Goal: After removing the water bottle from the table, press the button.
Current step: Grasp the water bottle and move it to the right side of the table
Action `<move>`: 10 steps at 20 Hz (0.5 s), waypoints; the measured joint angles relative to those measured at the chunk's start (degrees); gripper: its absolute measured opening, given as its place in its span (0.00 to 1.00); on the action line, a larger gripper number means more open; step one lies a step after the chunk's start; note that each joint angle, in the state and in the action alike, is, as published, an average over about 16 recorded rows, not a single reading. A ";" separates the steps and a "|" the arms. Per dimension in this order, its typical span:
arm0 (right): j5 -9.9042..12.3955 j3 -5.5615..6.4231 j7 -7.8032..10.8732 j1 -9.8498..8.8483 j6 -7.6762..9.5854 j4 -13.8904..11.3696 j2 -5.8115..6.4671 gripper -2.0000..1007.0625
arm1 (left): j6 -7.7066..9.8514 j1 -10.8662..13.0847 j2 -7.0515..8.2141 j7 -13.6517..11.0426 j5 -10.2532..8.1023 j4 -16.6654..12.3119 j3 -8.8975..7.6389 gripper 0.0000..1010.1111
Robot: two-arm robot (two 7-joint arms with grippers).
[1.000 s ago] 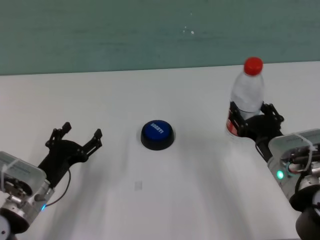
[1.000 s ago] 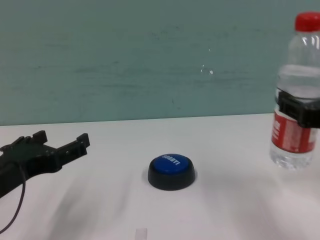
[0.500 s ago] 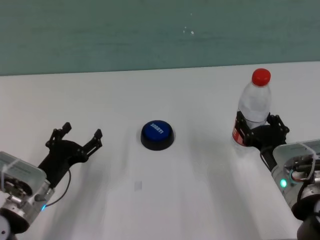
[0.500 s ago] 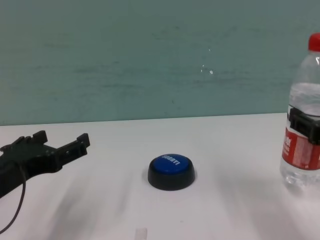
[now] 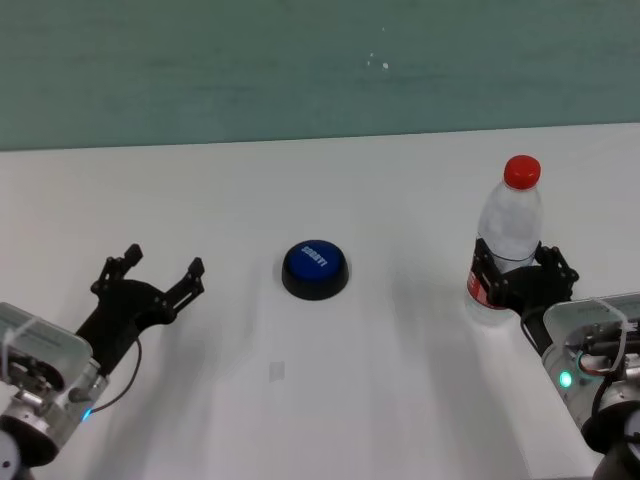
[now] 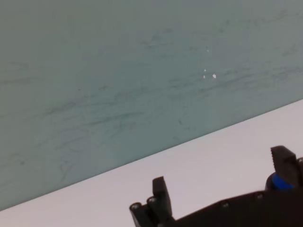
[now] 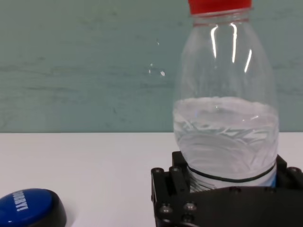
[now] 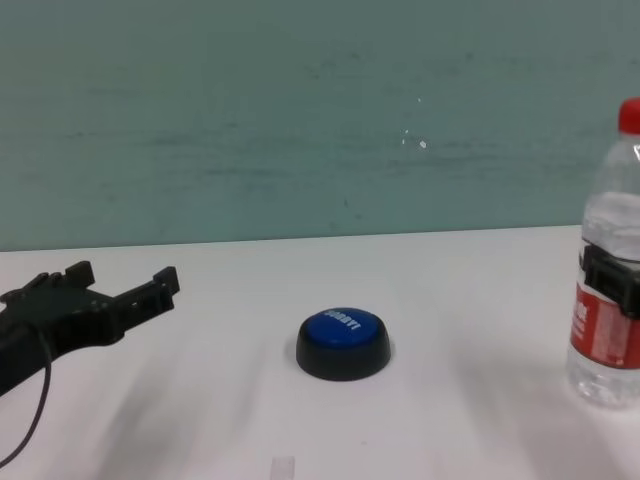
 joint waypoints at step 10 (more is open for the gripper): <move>-1.04 0.36 -0.67 -0.42 0.06 0.39 -0.40 0.69 | 0.00 0.00 0.00 0.00 0.00 0.00 0.00 0.99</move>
